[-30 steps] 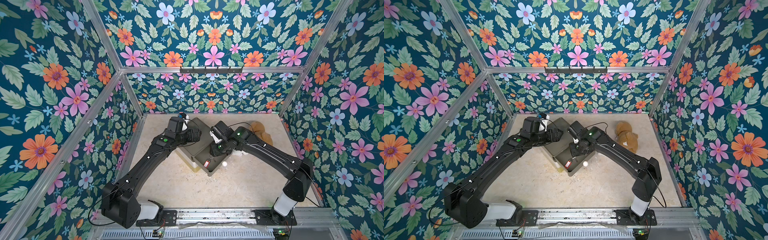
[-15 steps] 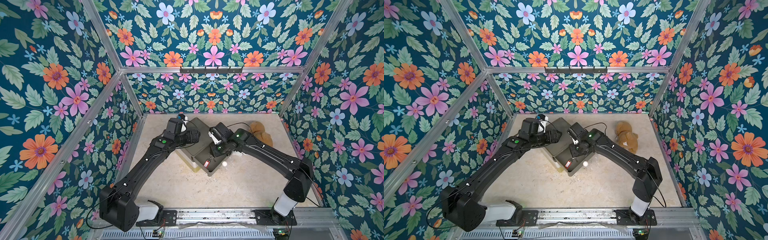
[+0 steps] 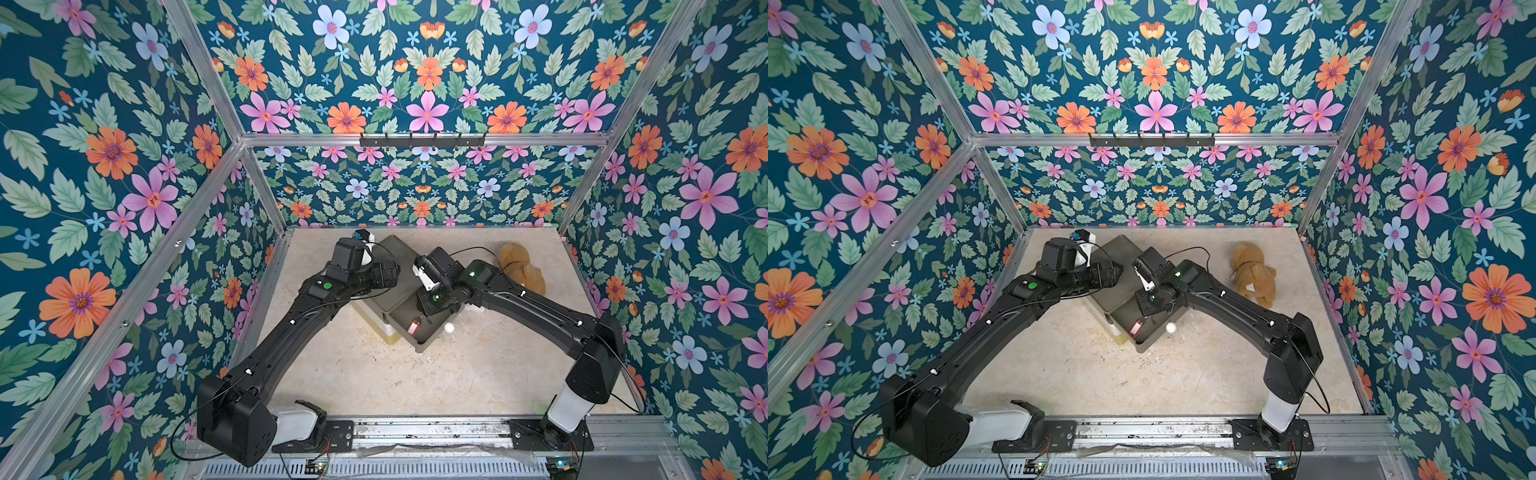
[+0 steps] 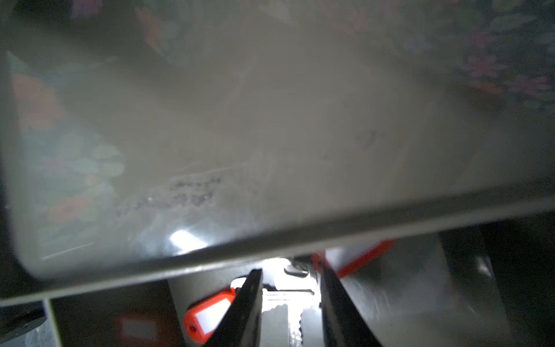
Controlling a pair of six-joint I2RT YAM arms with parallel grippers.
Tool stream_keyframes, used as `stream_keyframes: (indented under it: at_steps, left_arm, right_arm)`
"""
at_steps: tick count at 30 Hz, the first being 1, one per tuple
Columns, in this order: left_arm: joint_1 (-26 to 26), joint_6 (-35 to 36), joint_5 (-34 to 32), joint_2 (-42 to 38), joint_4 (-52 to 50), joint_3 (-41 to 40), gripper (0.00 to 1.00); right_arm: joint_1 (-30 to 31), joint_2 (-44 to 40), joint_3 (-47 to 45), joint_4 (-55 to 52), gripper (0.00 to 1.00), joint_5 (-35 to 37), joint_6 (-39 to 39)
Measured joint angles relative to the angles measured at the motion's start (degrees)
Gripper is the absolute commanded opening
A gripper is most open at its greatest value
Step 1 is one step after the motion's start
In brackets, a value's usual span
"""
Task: Take the keys out of the drawer
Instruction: Pick up the key from the drawer.
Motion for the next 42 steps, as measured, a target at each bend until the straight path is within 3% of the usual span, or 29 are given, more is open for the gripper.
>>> stream_keyframes:
  at_steps: [15, 26, 42]
  left_arm:
    - [0.0, 0.0, -0.3, -1.2, 0.5, -1.3, 0.99]
    - [0.0, 0.0, -0.7, -2.2, 0.5, -2.2, 0.99]
    - [0.0, -1.8, 0.7, -5.6, 2.1, -5.3, 0.99]
  right_arm:
    - [0.1, 1.3, -0.3, 0.3, 0.26, 2.4, -1.2]
    - [0.1, 1.3, -0.5, 1.1, 0.0, 3.0, -1.3]
    - [-0.9, -11.0, -5.2, 4.8, 0.0, 4.2, 0.8]
